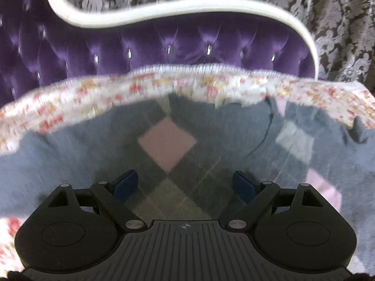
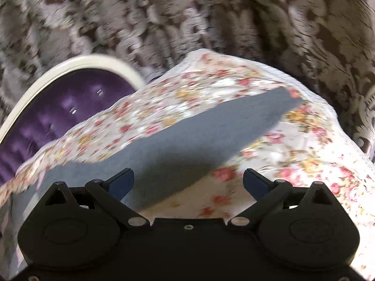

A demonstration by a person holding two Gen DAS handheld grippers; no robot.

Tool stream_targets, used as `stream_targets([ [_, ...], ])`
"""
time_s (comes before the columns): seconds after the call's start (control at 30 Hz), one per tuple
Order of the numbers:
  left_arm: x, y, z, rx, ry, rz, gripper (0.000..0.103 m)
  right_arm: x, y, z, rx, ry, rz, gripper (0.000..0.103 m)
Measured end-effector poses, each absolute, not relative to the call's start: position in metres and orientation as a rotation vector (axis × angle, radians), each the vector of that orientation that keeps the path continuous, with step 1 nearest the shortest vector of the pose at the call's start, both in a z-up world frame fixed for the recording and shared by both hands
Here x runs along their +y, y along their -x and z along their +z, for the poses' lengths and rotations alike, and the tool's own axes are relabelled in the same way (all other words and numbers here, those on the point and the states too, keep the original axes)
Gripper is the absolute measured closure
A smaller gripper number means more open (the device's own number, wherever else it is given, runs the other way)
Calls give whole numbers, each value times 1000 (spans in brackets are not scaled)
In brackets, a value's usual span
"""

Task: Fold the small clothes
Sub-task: 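Close the right tool on the sleeve cuff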

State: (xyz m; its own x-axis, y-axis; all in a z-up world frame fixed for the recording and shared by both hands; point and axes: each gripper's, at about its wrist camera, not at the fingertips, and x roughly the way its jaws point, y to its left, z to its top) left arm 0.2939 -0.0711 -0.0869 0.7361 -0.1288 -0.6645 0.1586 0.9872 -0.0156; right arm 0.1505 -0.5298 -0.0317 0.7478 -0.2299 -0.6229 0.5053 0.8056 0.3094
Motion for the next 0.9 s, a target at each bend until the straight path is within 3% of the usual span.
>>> stream_targets([
  [0.2,-74,-291,-93,695,-66,-170,5,-561,-145,-54,539,-543,-432,3],
  [0.6,-76,-294,-98,698,-65,-173,0,-608,-188,-54,517,-568,-484,3],
  [0.67,-77,-294,-98,698,-67,-172,0,-615,-193,-55,521,-578,-489,7],
  [0.7,-77,-294,-98,698,-66,-172,0,-617,-195,-54,526,-576,-496,21],
  [0.73,-77,-294,-98,698,-67,-172,0,-618,-196,-54,537,-563,-516,45],
  [0.77,-77,-294,-98,698,-68,-172,0,-619,-197,-53,555,-550,-542,61],
  [0.8,-77,-294,-98,698,-68,-172,0,-622,-196,-53,570,-563,-542,90],
  [0.9,-77,-294,-99,699,-68,-172,0,-626,-181,-47,540,-639,-516,92],
])
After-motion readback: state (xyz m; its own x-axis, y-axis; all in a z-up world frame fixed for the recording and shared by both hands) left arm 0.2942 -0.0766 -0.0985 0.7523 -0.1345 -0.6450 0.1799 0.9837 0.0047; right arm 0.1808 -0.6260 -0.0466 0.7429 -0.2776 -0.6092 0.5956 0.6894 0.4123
